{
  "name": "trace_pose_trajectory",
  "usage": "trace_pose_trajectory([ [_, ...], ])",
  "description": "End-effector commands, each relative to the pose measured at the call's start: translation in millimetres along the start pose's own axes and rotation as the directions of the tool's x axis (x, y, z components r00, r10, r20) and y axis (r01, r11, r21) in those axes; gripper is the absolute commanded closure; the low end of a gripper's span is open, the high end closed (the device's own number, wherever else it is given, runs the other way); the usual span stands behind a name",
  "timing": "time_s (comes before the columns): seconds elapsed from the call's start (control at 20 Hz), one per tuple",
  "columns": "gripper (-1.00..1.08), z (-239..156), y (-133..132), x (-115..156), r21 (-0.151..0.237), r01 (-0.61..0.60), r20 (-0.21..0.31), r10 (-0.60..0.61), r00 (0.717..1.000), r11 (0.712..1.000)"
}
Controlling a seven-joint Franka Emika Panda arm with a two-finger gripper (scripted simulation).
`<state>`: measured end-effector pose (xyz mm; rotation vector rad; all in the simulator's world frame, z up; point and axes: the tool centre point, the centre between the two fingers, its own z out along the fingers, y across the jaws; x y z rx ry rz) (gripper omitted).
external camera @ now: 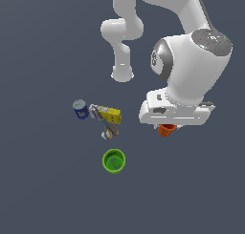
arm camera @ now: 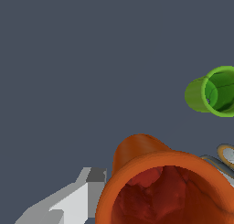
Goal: Pick up a designated object from a clutter of objects.
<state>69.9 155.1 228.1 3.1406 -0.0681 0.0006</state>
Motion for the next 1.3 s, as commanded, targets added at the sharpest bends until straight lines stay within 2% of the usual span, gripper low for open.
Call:
trace_pose_trajectory([
  [0.0, 1.08, -30.0, -5.5, -0.8, 0.0, 0.0, 0.0, 0.0, 1.0, 1.0],
  [0.35, 1.08, -104.5, -20.1, -0.5, 0.0, 0.0, 0.0, 0.0, 1.0, 1.0],
  [0.6, 1.08, -141.8, -27.7, 0.7, 0.0, 0.0, 0.0, 0.0, 1.0, 1.0],
  [0.9, 1.08, -167.8, -33.0, 2.6, 0.0, -0.001, 0.0, 0.001, 1.0, 1.0],
  [1.25, 1.08, -176.6, -35.1, 3.8, 0.0, -0.001, 0.0, 0.001, 1.0, 1.0],
])
